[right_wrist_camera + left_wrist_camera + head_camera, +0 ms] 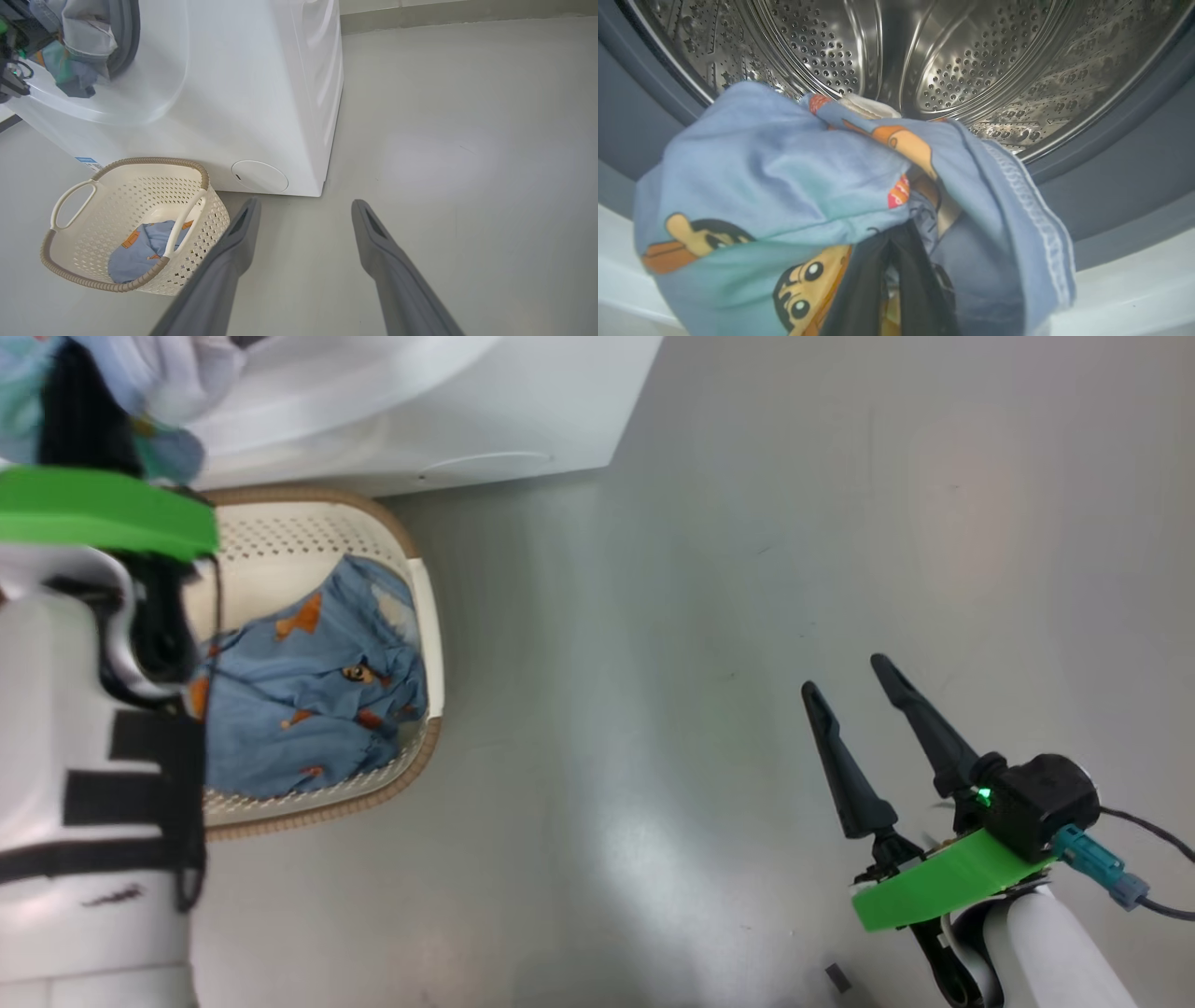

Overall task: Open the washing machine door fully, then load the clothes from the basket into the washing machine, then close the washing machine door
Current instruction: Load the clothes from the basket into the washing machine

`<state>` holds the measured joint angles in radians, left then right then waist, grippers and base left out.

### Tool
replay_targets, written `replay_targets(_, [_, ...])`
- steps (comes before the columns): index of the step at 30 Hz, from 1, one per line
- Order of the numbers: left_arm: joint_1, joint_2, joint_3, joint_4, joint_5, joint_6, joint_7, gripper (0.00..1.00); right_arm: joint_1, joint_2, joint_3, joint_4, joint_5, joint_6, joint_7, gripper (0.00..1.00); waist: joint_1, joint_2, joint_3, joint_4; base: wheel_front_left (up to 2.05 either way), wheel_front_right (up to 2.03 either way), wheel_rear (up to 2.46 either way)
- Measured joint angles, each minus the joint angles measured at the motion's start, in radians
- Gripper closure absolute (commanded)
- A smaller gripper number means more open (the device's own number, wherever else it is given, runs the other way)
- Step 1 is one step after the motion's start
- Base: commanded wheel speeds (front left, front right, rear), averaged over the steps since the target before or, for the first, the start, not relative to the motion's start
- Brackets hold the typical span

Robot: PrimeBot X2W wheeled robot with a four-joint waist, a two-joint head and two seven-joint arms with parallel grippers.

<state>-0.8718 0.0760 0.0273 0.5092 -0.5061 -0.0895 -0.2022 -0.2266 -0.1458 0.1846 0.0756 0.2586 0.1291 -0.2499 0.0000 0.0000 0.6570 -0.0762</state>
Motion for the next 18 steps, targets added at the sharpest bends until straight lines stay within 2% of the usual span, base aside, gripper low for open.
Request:
replay_targets(7, [-0.115,0.061,0.015,0.090,0.025,0.032,-0.008,1.00,0.010,-0.002,0.028,0.011,0.006,0.000,0.000,0.00,0.0000,0.0000,-0.018,-0.041,0.00,0.00,0.00])
replay_targets(18, [-0.349,0.161,0.021,0.381,0.089,0.032,-0.046,1.00,0.057,-0.009,0.045,0.018,0.034,0.000,0.000,0.00,0.0000,0.0000,0.002,-0.124,0.00,0.00,0.00])
